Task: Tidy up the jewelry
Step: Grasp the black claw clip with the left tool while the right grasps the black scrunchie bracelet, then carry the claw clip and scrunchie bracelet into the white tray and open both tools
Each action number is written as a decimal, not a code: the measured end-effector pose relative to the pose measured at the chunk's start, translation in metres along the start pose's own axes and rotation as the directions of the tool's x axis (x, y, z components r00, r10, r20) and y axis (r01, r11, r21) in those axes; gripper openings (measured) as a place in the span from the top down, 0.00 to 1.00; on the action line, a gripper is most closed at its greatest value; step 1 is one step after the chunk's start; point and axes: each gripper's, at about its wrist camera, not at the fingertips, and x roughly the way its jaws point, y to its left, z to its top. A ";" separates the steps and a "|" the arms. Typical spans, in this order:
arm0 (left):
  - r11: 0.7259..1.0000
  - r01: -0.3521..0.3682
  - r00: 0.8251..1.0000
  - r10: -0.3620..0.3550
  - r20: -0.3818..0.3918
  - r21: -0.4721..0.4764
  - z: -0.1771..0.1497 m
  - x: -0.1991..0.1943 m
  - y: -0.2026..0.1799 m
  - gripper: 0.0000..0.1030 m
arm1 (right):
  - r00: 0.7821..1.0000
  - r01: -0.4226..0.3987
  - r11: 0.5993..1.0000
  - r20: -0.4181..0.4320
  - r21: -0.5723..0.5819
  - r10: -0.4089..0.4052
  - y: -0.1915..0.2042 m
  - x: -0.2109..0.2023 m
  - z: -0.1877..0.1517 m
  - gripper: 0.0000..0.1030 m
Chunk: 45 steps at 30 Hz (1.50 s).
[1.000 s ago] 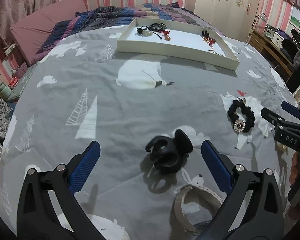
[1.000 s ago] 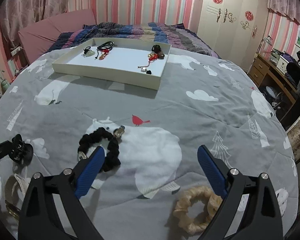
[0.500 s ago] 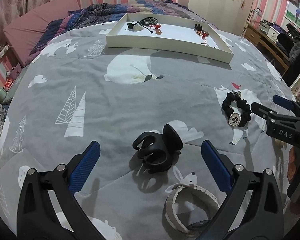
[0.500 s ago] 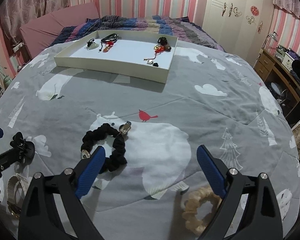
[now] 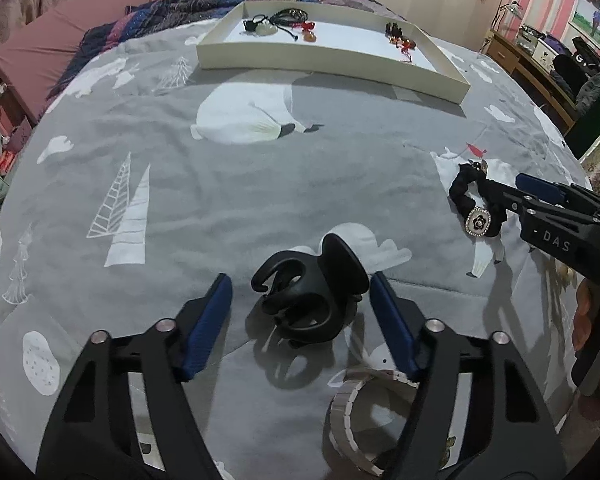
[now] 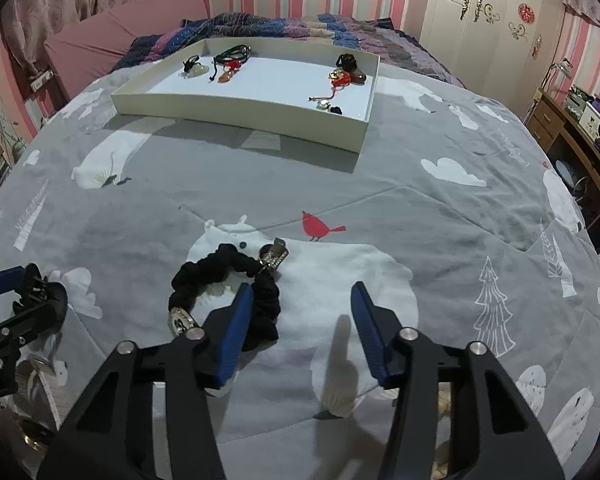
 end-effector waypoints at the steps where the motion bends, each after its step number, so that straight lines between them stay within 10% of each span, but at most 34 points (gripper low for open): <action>1: 1.000 0.007 1.000 -0.007 -0.007 -0.001 0.000 0.001 0.000 0.43 | 1.000 -0.007 1.000 -0.004 -0.001 0.007 0.001 0.001 0.000 0.57; 16: 0.999 0.033 0.999 -0.033 -0.010 0.002 0.001 0.003 -0.001 0.49 | 0.997 -0.067 0.997 -0.039 -0.031 0.066 0.013 0.009 0.000 0.85; 45: 0.999 0.019 0.998 -0.017 0.058 -0.034 0.024 -0.013 0.017 0.49 | 0.987 -0.158 0.986 0.046 0.049 0.156 -0.013 -0.003 0.016 0.92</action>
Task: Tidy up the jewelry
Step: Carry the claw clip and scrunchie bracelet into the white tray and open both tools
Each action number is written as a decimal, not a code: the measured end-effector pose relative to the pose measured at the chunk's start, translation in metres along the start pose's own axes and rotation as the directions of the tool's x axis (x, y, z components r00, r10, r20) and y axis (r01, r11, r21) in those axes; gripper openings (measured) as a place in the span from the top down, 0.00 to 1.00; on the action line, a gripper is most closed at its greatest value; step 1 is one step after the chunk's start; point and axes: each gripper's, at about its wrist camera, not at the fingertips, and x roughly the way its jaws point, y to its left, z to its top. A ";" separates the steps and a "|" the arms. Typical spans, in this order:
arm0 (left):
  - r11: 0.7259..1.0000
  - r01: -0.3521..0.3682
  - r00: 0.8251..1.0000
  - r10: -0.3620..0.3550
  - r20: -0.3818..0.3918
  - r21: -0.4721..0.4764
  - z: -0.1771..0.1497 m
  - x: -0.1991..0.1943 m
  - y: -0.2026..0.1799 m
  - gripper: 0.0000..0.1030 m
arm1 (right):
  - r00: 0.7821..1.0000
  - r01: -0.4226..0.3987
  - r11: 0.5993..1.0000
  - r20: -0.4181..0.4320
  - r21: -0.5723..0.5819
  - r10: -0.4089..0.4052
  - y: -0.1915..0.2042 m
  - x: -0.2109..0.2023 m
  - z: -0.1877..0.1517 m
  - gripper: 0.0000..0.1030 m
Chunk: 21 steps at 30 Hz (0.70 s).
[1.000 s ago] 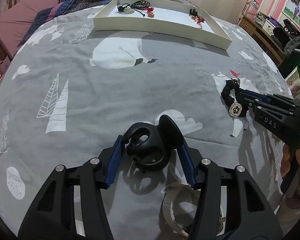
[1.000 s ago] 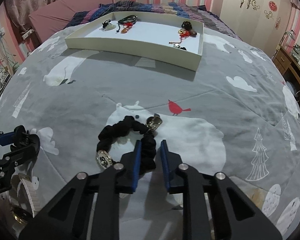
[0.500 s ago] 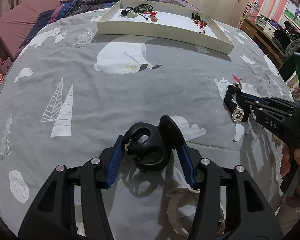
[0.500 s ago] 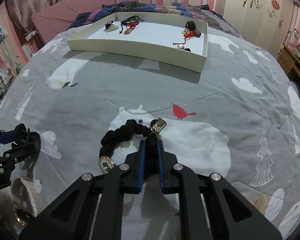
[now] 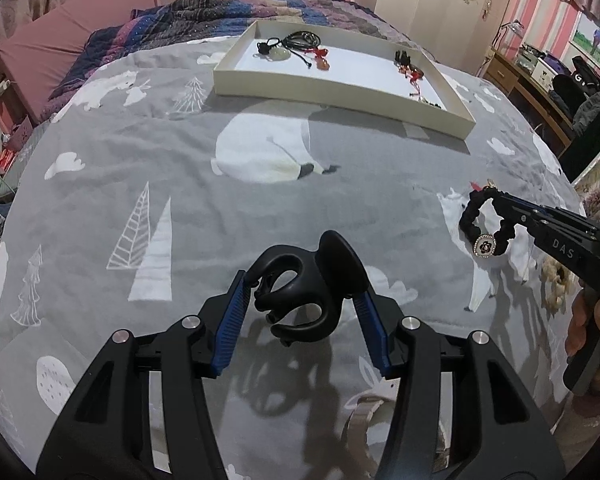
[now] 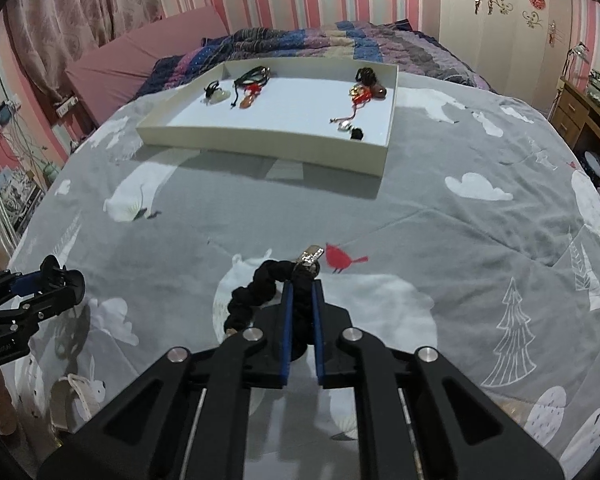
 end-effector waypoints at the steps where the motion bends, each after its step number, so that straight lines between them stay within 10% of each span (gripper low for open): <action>1: 1.000 0.002 1.000 -0.002 0.000 -0.001 0.003 0.000 0.000 0.49 | 1.000 -0.002 1.000 0.005 0.001 0.002 -0.001 -0.001 0.002 0.92; 21: 0.998 -0.064 0.993 0.061 0.104 0.027 0.118 -0.003 -0.003 0.49 | 0.985 0.044 0.999 0.171 -0.031 -0.038 0.003 -0.026 0.107 0.92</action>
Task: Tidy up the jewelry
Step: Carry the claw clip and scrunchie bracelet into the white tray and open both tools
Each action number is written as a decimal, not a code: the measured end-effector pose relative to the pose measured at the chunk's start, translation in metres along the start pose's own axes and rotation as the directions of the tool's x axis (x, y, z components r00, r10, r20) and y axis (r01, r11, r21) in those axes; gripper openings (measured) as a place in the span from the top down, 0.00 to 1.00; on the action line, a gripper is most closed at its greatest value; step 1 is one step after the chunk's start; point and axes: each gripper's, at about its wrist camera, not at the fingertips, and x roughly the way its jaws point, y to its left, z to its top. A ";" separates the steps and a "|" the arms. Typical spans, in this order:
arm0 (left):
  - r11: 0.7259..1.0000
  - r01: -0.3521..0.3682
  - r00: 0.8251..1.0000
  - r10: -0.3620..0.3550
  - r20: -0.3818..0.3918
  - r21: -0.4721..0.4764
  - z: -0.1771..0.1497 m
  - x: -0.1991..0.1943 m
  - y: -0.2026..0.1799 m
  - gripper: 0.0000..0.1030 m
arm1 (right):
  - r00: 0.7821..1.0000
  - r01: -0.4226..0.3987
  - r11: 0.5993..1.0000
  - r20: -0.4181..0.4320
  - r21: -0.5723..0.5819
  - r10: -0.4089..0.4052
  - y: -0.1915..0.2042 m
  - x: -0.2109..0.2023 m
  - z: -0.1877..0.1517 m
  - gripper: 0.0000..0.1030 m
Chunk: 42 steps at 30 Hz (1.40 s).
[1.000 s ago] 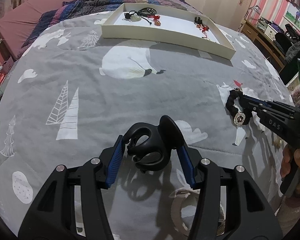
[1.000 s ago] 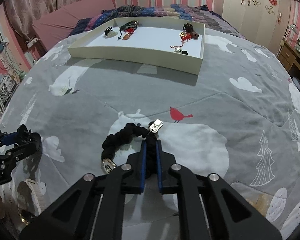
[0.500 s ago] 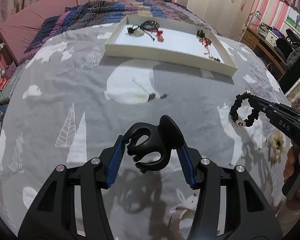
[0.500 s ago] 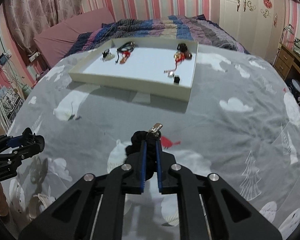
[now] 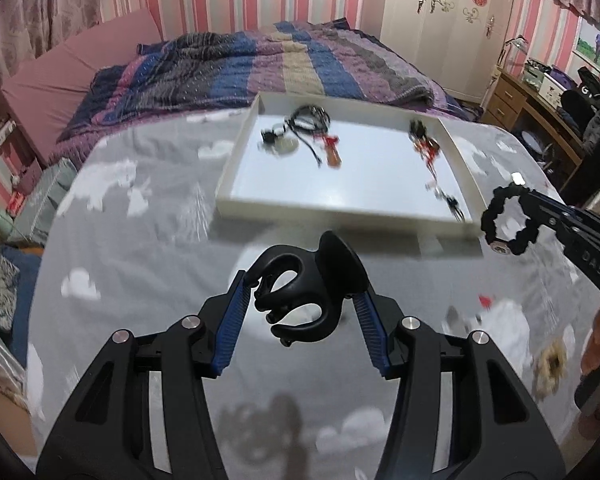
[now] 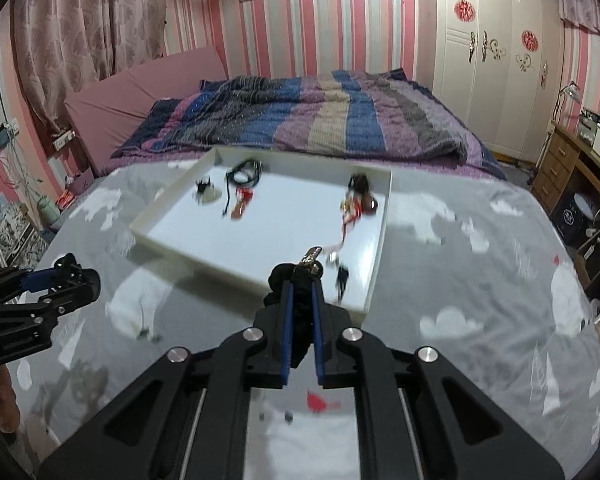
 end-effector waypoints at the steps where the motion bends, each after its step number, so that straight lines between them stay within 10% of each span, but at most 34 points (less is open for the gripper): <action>1: 1.000 -0.002 1.000 0.002 0.000 -0.003 0.008 0.004 0.001 0.49 | 1.000 0.002 1.000 0.006 -0.001 -0.002 0.000 0.003 0.008 0.92; 18: 0.997 -0.069 0.997 0.069 0.017 -0.026 0.114 0.104 0.004 0.49 | 0.997 0.069 0.995 0.020 0.072 -0.070 -0.007 0.102 0.090 0.92; 42: 0.992 -0.125 0.992 0.125 -0.015 0.026 0.103 0.168 0.009 0.49 | 0.992 0.115 0.991 -0.056 0.070 -0.111 -0.006 0.177 0.065 0.92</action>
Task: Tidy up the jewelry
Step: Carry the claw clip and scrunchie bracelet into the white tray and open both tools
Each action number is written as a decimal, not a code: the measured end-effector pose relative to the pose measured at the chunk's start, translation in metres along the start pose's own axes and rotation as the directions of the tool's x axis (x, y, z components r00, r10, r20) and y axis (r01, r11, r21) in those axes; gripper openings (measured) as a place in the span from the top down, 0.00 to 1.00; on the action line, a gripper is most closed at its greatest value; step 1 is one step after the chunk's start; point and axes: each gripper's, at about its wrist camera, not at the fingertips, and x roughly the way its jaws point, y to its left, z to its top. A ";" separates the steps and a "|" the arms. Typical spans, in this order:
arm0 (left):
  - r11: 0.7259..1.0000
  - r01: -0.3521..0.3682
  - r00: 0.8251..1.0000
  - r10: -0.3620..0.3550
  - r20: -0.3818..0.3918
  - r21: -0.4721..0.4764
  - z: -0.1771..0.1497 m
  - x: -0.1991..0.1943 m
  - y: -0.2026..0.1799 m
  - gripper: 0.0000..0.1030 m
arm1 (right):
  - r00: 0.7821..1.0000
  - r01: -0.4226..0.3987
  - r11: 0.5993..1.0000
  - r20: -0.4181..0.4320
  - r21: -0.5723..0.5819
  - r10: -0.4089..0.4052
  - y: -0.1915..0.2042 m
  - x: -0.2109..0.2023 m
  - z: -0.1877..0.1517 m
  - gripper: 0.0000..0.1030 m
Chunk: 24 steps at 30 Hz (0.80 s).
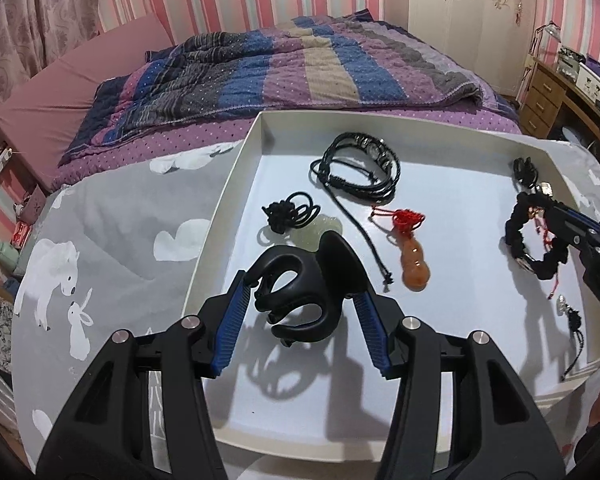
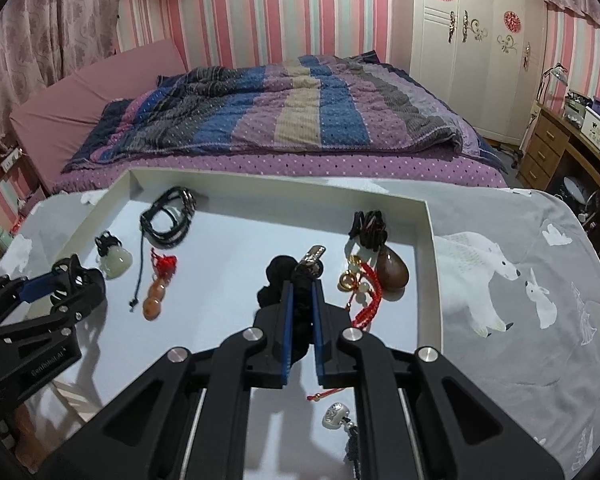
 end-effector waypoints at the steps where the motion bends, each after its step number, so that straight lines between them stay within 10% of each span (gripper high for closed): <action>1: 1.000 -0.003 1.000 0.003 -0.004 -0.001 0.000 0.002 0.001 0.49 | 1.000 0.006 1.000 -0.003 0.000 -0.006 0.001 0.002 0.000 0.92; 24: 1.000 -0.029 0.999 0.029 -0.013 0.002 0.001 0.016 -0.003 0.42 | 0.996 0.039 0.999 -0.077 0.002 -0.038 -0.006 0.028 -0.009 0.88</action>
